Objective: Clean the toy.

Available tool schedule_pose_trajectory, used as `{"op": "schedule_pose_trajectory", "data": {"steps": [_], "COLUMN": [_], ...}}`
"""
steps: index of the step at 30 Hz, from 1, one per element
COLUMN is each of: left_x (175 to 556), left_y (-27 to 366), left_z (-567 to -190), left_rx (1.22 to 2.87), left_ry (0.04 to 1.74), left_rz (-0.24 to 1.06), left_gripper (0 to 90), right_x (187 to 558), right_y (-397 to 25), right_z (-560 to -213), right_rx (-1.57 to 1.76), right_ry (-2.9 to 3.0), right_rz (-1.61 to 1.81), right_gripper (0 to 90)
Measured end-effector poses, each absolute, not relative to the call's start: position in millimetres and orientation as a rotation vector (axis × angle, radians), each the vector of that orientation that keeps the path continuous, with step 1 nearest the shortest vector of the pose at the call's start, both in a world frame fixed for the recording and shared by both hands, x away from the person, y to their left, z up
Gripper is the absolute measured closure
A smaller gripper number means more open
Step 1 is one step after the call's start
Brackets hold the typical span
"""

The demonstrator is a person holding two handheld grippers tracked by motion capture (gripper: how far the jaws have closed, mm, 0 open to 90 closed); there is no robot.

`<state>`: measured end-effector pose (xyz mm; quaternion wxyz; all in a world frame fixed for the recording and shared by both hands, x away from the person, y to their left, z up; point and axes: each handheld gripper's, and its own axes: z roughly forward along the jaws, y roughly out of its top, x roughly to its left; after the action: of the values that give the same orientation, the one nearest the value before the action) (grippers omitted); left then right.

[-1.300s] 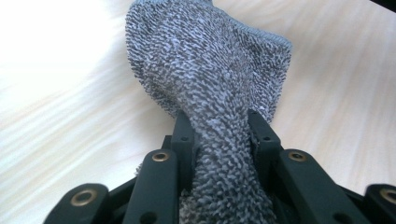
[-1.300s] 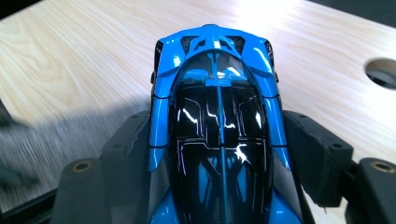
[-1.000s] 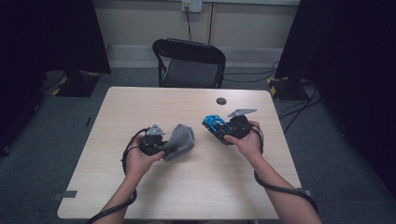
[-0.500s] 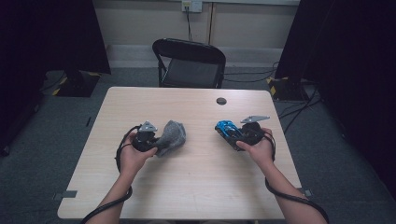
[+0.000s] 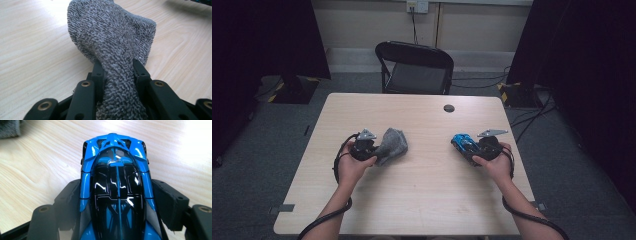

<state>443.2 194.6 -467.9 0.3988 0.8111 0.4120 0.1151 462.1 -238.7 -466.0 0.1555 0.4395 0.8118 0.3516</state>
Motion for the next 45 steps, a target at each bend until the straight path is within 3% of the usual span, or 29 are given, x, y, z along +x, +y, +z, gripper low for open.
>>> {"op": "schedule_pose_trajectory", "data": {"steps": [27, 31, 38, 45], "left_x": [456.3, 456.5, 457.5, 456.7], "left_y": [195.4, 194.5, 194.3, 193.7], "left_z": [-489.6, -488.9, -485.6, -479.7], "left_rx": [2.038, 2.035, 2.048, 2.025], "left_ry": [1.106, 1.118, 1.125, 1.114], "left_rz": [0.281, 0.279, 0.304, 0.315], "left_gripper": [62.9, 58.0, 38.9, 29.9], "right_x": [463.6, 464.2, 465.5, 465.3], "right_y": [-238.8, -239.0, -238.8, -239.0], "right_z": [-493.9, -493.9, -492.0, -489.5], "right_rx": [1.231, 1.209, 1.164, 1.165], "right_ry": [2.330, 2.340, 2.380, 2.391], "right_rz": [0.966, 0.960, 0.929, 0.950], "right_gripper": [27.9, 27.7, 25.5, 19.7]}}
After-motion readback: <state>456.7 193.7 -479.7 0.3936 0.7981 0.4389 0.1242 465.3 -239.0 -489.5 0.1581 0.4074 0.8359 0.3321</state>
